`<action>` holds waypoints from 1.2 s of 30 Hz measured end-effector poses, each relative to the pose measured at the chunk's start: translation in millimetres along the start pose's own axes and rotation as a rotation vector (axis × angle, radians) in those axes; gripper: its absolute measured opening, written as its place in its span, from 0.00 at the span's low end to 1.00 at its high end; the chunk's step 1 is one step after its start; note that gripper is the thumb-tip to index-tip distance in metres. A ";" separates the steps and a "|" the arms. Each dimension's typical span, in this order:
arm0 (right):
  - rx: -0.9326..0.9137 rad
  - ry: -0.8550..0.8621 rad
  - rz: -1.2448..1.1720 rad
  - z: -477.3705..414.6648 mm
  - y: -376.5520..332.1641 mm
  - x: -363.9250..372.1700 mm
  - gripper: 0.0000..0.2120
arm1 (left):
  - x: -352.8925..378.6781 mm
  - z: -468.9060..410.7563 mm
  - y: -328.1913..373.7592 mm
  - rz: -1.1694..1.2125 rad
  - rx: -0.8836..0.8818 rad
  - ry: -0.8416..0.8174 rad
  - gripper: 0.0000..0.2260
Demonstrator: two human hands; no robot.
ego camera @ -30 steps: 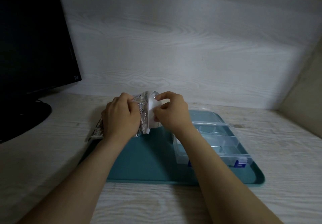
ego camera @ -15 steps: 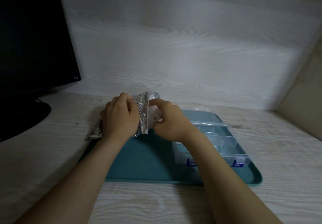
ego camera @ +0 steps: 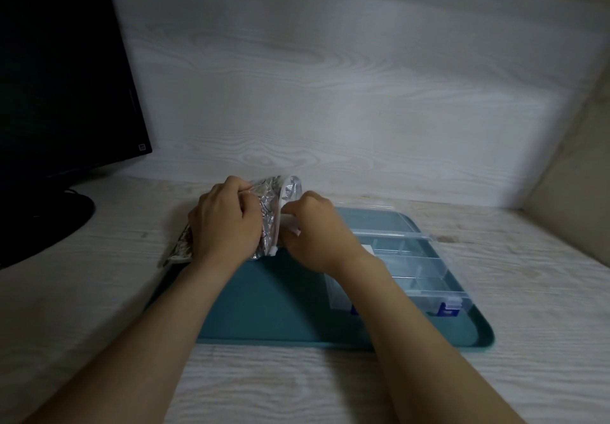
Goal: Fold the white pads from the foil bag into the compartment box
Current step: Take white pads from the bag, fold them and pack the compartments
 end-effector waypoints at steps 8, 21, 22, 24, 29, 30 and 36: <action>0.218 0.099 -0.006 1.1 13.9 -4.2 0.06 | 2.1 -2.4 -2.8 0.003 -0.020 0.006 0.08; 0.181 -0.081 -0.066 -4.1 15.5 18.3 0.19 | 2.3 -1.5 -1.5 0.006 0.016 0.006 0.14; 0.173 -0.114 -0.058 -7.0 17.0 24.6 0.21 | 2.0 -1.3 -0.4 0.007 0.015 0.006 0.16; 0.176 -0.158 -0.028 -11.3 18.8 31.3 0.25 | 2.1 -1.7 0.1 0.011 0.012 0.006 0.17; 0.233 -0.067 -0.045 -12.9 18.1 21.9 0.26 | 2.7 -1.8 -1.4 0.014 0.000 0.000 0.18; 0.231 -0.056 -0.038 -12.7 17.0 20.2 0.24 | 2.9 -2.1 -1.6 0.013 0.000 0.000 0.18; 0.253 0.069 -0.008 -10.0 12.2 2.9 0.09 | 1.1 -2.2 -0.8 0.026 0.004 0.001 0.16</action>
Point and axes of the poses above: each hand's wrist, its own z-axis away from the middle knuckle, its own x-axis out of the palm, y = z × x, the point moved 3 cm from there along -z, towards the middle knuckle, and after that the axes turned 10 degrees about -x, right-handed, at the moved point
